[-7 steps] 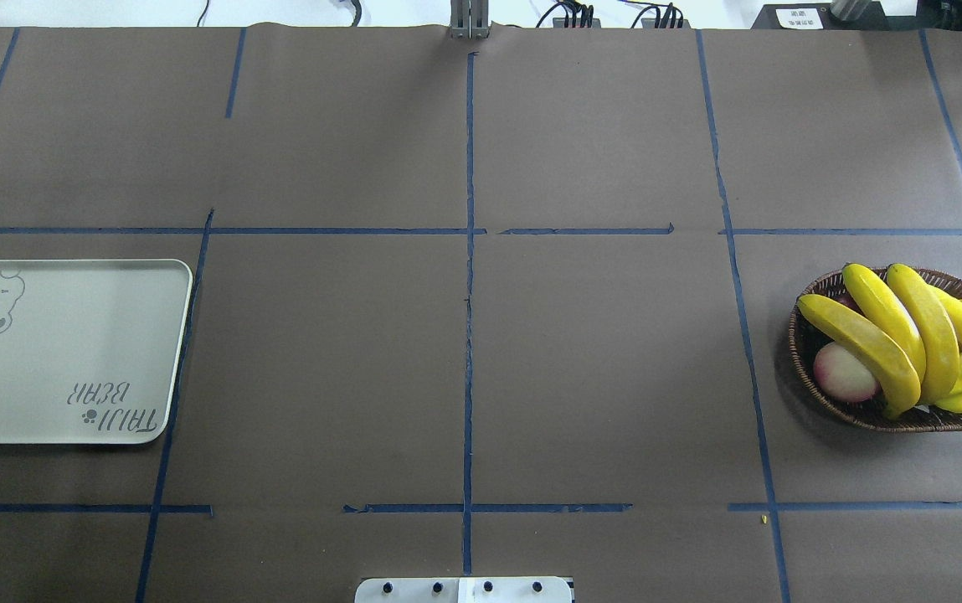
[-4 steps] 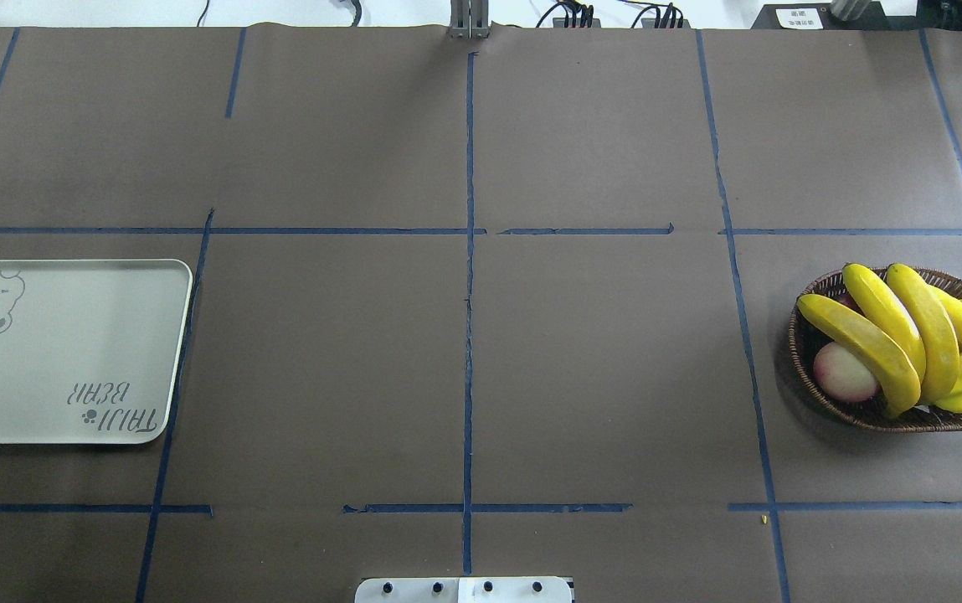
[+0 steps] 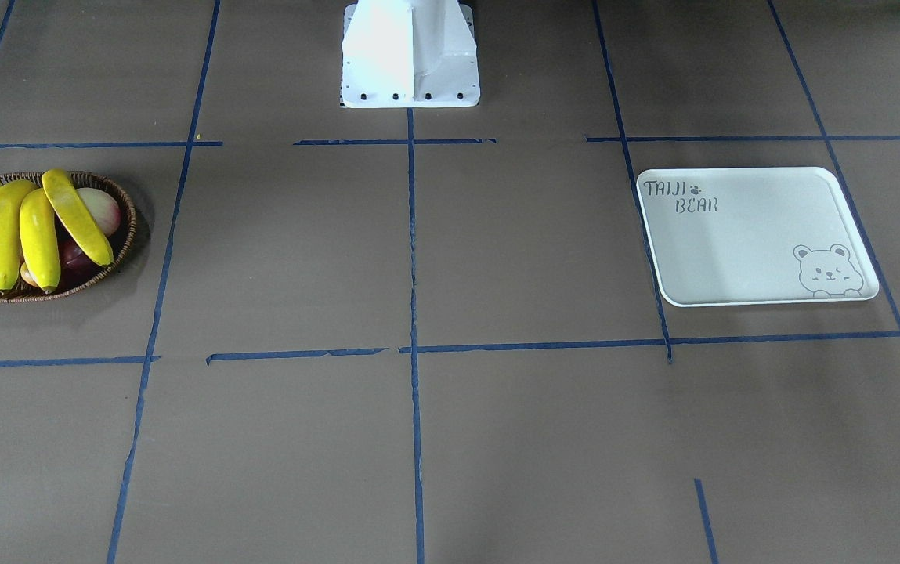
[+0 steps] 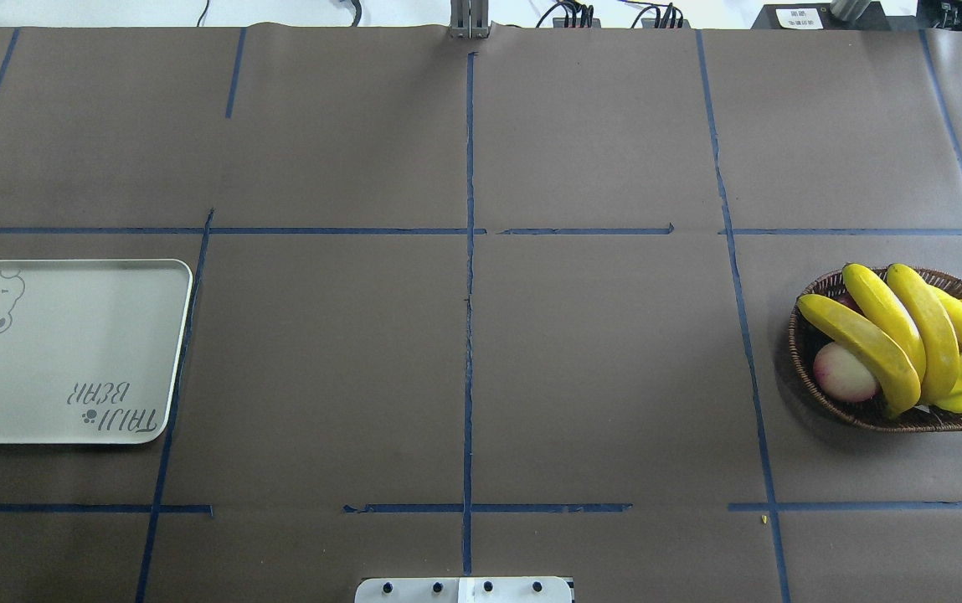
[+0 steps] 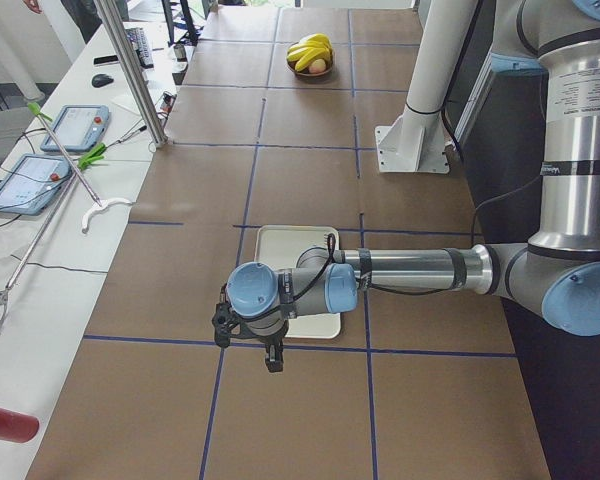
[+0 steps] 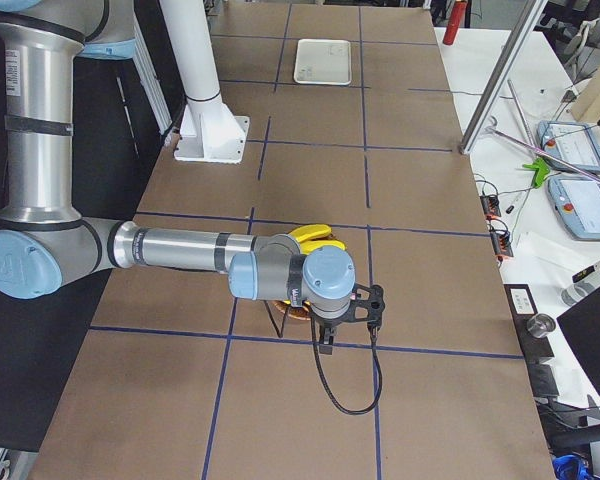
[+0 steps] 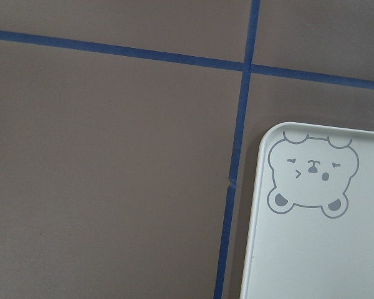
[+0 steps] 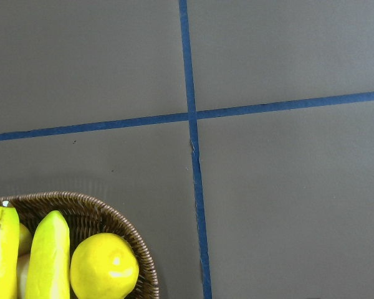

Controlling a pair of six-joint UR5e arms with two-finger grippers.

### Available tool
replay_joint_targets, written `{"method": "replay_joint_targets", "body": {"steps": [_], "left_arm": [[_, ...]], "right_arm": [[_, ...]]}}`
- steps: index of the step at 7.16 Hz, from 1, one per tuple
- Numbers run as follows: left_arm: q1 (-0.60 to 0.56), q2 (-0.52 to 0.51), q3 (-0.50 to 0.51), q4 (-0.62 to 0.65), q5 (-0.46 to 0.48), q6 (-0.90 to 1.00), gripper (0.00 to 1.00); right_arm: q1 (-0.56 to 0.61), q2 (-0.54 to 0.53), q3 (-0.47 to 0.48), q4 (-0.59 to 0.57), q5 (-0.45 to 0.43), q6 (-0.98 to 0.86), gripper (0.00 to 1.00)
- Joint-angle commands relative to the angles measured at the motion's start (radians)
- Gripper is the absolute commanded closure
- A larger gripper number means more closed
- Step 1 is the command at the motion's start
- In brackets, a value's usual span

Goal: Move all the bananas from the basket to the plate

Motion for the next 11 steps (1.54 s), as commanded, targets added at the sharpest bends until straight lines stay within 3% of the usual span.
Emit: {"method": "replay_joint_targets", "body": {"steps": [1,3,5,7,10,11], "left_arm": [[0.0,-0.002,0.001,0.0,-0.004,-0.002,0.0],[0.002,-0.003,-0.001,0.0,-0.006,-0.005,0.0],[0.002,-0.003,-0.002,0.0,-0.007,-0.005,0.0],[0.002,-0.003,-0.007,0.0,-0.007,-0.005,0.0],[0.002,-0.003,-0.004,0.0,-0.006,-0.001,0.0],[0.002,-0.005,0.001,-0.002,-0.007,0.001,0.0]], "right_arm": [[-0.001,0.0,0.014,0.004,-0.004,0.0,0.0],[-0.004,0.002,0.058,-0.002,-0.002,0.003,0.0],[-0.021,0.012,0.178,-0.004,0.004,0.004,0.0],[-0.195,-0.027,0.3,0.054,0.012,0.0,0.0],[-0.275,-0.035,0.388,0.048,-0.002,0.024,0.0],[-0.371,-0.038,0.431,0.057,-0.01,0.175,0.0]]}}
